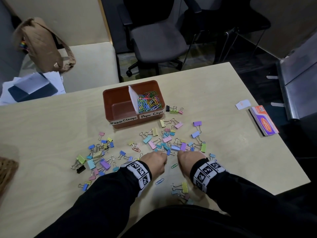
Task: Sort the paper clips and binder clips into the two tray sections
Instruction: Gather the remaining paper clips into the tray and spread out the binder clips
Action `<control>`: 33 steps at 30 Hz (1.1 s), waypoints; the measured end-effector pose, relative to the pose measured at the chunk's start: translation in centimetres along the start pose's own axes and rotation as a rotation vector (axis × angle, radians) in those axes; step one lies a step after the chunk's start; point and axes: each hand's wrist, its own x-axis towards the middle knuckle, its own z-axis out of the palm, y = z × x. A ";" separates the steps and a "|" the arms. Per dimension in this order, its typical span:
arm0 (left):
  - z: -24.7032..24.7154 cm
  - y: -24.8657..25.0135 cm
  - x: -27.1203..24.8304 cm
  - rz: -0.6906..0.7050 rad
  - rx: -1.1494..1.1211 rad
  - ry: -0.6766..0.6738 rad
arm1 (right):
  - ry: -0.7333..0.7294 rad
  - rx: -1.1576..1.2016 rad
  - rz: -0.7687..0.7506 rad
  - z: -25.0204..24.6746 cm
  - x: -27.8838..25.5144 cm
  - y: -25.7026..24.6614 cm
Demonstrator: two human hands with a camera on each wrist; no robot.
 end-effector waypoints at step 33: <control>-5.0 -4.8 -2.3 -0.356 -0.384 0.393 | 0.257 1.268 0.055 -13.8 5.3 0.8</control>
